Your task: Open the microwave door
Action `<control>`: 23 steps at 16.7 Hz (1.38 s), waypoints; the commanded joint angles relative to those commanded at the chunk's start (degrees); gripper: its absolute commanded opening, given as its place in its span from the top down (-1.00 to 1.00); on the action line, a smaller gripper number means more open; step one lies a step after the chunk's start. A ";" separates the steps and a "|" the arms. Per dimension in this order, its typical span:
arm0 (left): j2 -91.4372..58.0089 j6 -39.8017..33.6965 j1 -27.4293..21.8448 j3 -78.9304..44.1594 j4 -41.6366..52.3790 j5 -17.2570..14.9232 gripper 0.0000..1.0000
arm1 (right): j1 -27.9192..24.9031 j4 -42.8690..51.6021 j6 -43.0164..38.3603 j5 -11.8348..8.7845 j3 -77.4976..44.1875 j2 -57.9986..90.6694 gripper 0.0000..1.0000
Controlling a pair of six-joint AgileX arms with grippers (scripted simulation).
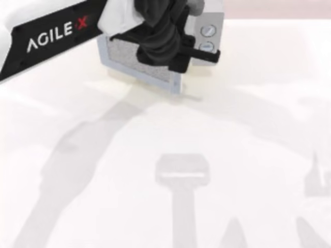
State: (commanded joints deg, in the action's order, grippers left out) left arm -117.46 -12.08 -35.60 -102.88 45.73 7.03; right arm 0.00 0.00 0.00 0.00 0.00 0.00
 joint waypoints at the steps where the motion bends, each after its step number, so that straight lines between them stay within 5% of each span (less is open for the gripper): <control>1: 0.00 0.00 0.00 0.00 0.00 0.00 1.00 | 0.00 0.00 0.00 0.00 0.00 0.00 -1.00; 23: 0.38 0.51 -0.14 0.90 -0.29 -0.74 1.00 | 0.00 0.00 0.00 0.00 0.00 0.00 -1.00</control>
State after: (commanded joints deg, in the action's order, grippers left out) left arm -117.08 -11.57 -35.74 -101.98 45.43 6.29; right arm 0.00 0.00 0.00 0.00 0.00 0.00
